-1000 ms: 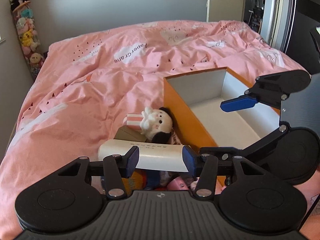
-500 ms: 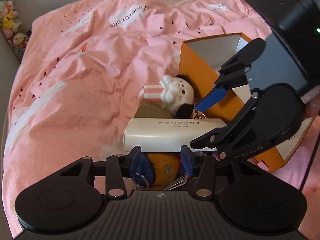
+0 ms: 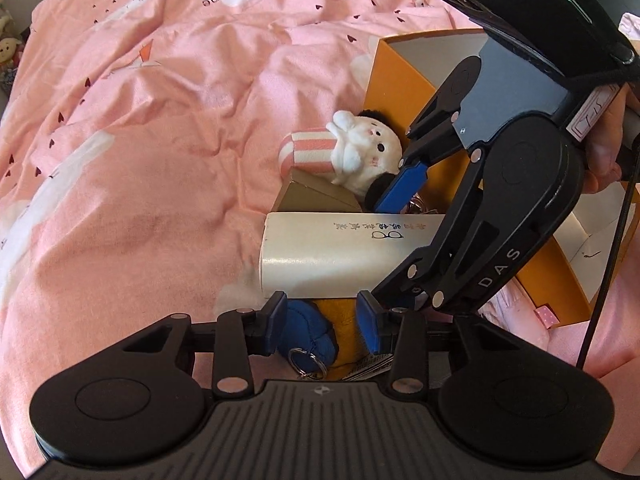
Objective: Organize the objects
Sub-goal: 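Grasp the white glasses case with the right gripper and lift it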
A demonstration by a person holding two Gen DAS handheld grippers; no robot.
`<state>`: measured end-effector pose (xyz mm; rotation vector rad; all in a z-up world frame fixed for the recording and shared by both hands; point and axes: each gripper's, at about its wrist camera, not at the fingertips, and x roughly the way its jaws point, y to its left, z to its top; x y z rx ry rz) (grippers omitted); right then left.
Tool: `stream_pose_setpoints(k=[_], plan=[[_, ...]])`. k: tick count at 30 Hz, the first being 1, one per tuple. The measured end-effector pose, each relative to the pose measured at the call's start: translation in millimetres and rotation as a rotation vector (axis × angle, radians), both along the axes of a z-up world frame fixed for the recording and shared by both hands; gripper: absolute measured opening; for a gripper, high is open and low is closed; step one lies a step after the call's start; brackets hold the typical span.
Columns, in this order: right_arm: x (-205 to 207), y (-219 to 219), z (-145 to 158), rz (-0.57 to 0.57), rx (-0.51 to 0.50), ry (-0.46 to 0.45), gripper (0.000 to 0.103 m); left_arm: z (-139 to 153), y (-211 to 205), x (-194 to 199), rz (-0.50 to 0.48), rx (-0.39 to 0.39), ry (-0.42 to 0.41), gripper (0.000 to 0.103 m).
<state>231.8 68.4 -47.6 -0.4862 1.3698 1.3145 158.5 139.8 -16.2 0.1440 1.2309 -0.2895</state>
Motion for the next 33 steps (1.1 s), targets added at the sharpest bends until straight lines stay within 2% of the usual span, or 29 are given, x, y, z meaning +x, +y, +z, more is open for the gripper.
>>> stream_pose_setpoints(k=[3, 8, 14, 19, 21, 22, 29, 33], plan=[[-3, 0, 1, 0.002, 0.007, -0.006, 0.067, -1, 0, 1, 0.003, 0.002, 0.005, 0.049], [-17, -5, 11, 0.021, 0.016, -0.107, 0.066, 4, -4, -3, -0.018, 0.010, 0.003, 0.049], [-28, -18, 48, 0.043, 0.075, -0.221, 0.065, 31, -5, -12, -0.031, 0.006, -0.044, 0.049], [-32, -30, 79, 0.048, 0.085, -0.328, 0.065, 54, -12, -14, -0.053, 0.020, -0.088, 0.050], [-33, -38, 88, 0.050, 0.077, -0.369, 0.065, 58, -18, -14, -0.075, 0.033, -0.108, 0.054], [-33, -44, 93, 0.050, 0.073, -0.386, 0.065, 59, -21, -13, -0.087, 0.034, -0.117, 0.059], [-31, -97, 112, 0.016, 0.011, -0.478, 0.065, 36, -39, 2, -0.175, 0.051, -0.121, 0.072], [-26, -137, 108, -0.013, -0.067, -0.491, 0.065, 15, -50, 13, -0.220, 0.126, -0.119, 0.077]])
